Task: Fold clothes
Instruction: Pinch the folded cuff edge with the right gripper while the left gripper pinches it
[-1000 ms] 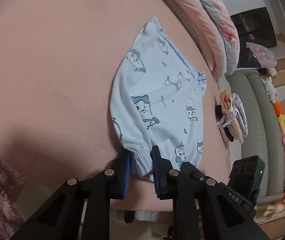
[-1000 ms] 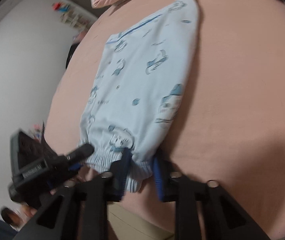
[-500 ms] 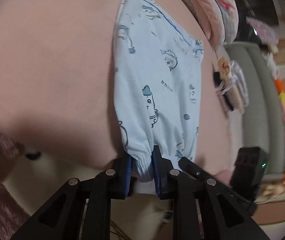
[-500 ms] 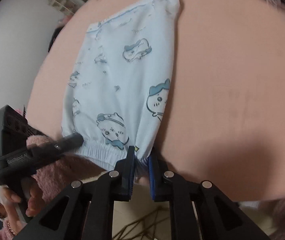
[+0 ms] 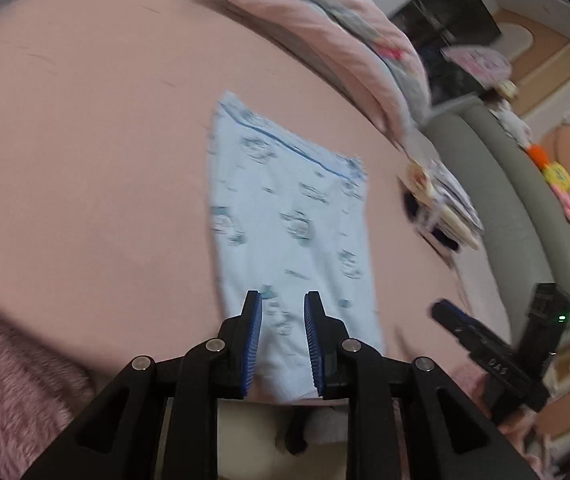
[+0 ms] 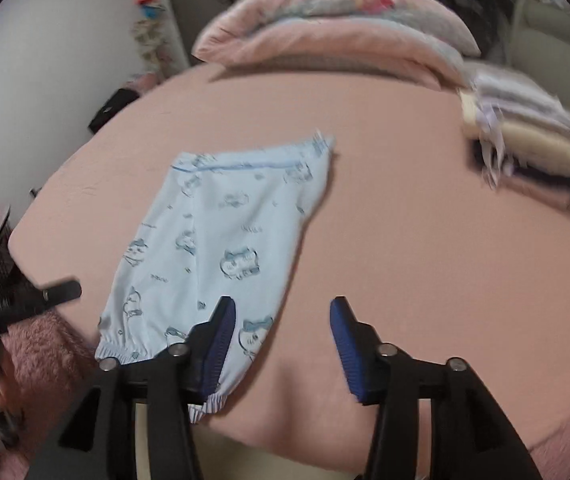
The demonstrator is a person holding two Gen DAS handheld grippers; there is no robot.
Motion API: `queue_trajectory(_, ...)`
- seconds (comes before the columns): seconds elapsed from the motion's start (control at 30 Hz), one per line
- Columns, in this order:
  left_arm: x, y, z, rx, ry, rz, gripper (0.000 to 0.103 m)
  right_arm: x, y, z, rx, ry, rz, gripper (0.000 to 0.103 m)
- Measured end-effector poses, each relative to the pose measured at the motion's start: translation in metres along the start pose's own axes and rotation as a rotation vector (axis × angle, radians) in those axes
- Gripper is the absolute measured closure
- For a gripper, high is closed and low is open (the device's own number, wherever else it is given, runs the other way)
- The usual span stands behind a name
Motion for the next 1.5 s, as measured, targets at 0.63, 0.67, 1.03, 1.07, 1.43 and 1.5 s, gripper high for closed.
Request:
queue_trajectory(0.63, 0.024, -0.024, -0.041, 0.150, 0.150, 0.026, 0.072, -0.021, -0.012, -0.071, 0.249, -0.279, 0.087, 0.044)
queue_trajectory(0.67, 0.025, -0.026, -0.045, 0.161, 0.162, 0.035, 0.071, -0.024, -0.011, -0.070, 0.242, -0.310, 0.090, 0.044)
queue_trajectory(1.03, 0.054, -0.007, -0.048, 0.186, 0.331, -0.021, 0.071, 0.009, -0.031, -0.078, 0.264, -0.278, 0.186, 0.044)
queue_trajectory(1.07, 0.056, -0.009, -0.049, 0.196, 0.356, -0.043, 0.071, 0.011, -0.032, -0.079, 0.269, -0.263, 0.184, 0.044)
queue_trajectory(1.43, 0.045, -0.024, -0.045, 0.206, 0.412, -0.165, 0.071, 0.030, -0.048, -0.076, 0.276, -0.258, 0.172, 0.080)
queue_trajectory(1.5, 0.040, -0.030, -0.046, 0.203, 0.352, -0.119, 0.071, 0.036, -0.052, -0.076, 0.284, -0.244, 0.167, 0.080)
Point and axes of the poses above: each gripper's, at about its wrist camera, not at the fingertips, and y roughly against the way its jaws point, x to its left, z to its top, the point moved 5 cm from there along -y, roughly the way its jaws point, and after that the axes turned 14 degrees about -x, right-handed, at the moved point
